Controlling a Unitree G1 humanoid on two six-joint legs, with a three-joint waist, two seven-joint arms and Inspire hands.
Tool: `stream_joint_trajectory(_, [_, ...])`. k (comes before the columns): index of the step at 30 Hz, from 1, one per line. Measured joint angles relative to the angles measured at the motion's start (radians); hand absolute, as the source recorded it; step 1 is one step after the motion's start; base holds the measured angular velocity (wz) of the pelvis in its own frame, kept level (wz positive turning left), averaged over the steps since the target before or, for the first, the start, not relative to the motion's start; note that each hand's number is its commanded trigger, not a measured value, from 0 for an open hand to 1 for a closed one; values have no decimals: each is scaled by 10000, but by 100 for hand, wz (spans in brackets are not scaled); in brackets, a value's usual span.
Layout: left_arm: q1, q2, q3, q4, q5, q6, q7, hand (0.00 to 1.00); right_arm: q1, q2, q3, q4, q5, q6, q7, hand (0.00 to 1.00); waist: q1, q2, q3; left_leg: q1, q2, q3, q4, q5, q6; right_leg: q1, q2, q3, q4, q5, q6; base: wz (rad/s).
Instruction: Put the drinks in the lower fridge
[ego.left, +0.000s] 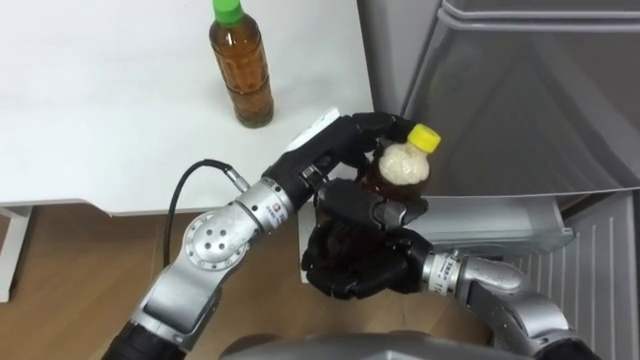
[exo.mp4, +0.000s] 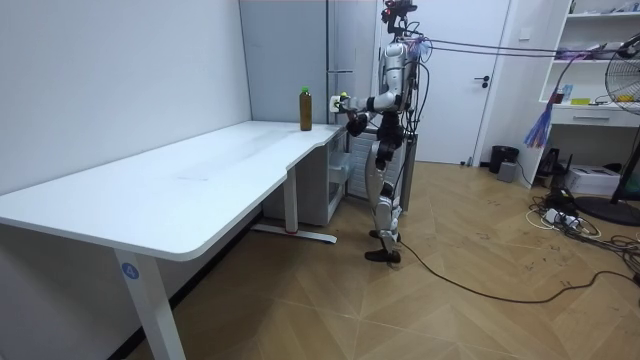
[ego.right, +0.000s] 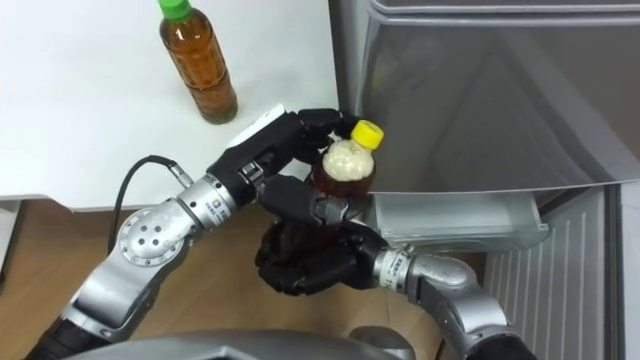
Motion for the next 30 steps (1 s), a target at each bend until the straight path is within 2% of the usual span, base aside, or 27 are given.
stream_joint_trajectory(19, [-2, 97, 205, -319, 19, 3, 54, 0, -51, -4, 188, 0, 630, -84, 144, 100, -3, 46, -6, -42, -1, -7, 15, 0, 0, -20, -3, 18, -6, 0, -1, 0])
stream_joint_trajectory(21, [-3, 98, 301, -476, 19, 4, 39, 0, -114, 6, 189, 0, 713, -189, 145, 100, -1, 60, 3, -53, -1, -13, 23, 0, 1, -21, -5, 2, -8, 1, -1, 0])
stream_joint_trajectory(23, [-2, 130, 534, -878, 13, 11, -44, 0, -161, 82, 175, -2, 915, -479, 168, 100, -34, 68, 10, -62, 2, -35, 27, -1, 0, -19, -1, -19, -14, 1, -2, 0])
stream_joint_trajectory(30, [-3, 128, 1184, -2012, -103, 17, -413, 0, -208, 189, -111, -320, 1542, -718, 622, 100, -91, 112, 26, -85, -8, -191, 29, -5, -5, 27, -15, -196, -43, 2, -2, 6])
